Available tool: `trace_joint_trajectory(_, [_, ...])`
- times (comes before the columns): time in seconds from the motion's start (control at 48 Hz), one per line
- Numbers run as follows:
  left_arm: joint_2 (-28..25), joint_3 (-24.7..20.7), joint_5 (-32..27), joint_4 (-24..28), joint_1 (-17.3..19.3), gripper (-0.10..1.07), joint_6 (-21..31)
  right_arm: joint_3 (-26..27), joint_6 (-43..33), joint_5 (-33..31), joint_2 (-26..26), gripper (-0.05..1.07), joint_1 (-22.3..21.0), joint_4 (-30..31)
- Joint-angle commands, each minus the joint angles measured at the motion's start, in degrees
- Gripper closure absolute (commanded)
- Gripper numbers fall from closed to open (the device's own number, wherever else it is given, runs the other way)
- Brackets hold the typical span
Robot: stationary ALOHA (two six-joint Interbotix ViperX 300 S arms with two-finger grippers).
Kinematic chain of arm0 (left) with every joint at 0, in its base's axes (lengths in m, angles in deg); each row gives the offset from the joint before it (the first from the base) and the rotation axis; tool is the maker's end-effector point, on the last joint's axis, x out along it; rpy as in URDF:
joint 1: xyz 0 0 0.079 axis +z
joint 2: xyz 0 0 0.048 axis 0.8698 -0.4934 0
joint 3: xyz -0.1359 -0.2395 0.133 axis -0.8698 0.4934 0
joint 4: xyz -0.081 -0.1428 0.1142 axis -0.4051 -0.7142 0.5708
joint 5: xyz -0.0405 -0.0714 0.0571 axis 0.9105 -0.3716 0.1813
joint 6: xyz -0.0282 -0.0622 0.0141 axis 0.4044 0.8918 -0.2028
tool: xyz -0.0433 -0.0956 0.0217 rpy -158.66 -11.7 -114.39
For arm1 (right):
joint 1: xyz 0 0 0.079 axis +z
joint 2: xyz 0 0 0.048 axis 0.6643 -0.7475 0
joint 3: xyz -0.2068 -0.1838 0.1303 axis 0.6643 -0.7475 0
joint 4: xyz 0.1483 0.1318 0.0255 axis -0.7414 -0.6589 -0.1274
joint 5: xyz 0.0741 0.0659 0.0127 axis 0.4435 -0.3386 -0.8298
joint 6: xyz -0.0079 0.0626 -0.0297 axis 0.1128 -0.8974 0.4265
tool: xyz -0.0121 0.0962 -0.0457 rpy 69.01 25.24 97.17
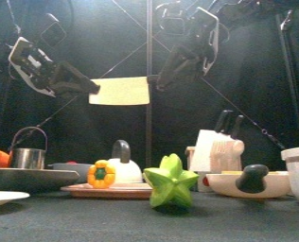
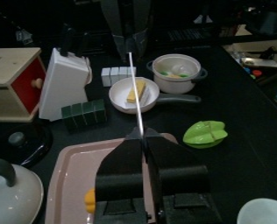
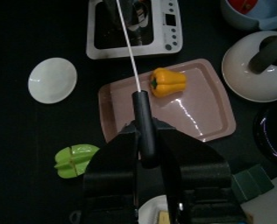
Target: Cut starfruit
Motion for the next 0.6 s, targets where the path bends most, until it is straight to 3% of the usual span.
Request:
trace_joint_trajectory(0.0, [0.2,-1.1,1.1,-1.4,-1.2,0.71,0.1,-0.2,-0.3,0.2,0.8,0.66,-0.2,-0.2])
trace_joint_trajectory(0.292, [-1.0,-2.8,1.8,-6.0,-7.6,0.71,-0.2,-2.5,-0.1,-0.2,1.4,0.66,5.1,-1.8])
trace_joint_trajectory(0.417, [-3.5,-3.5,2.0,-6.6,-10.0,0.72,-0.2,-3.3,-0.3,-0.2,1.3,0.66,8.3,-1.8])
trace_joint_trajectory(0.583, [-8.4,-5.9,2.0,-12.0,-13.3,0.72,-0.3,-4.1,-0.3,-0.4,1.0,0.66,11.3,-1.9])
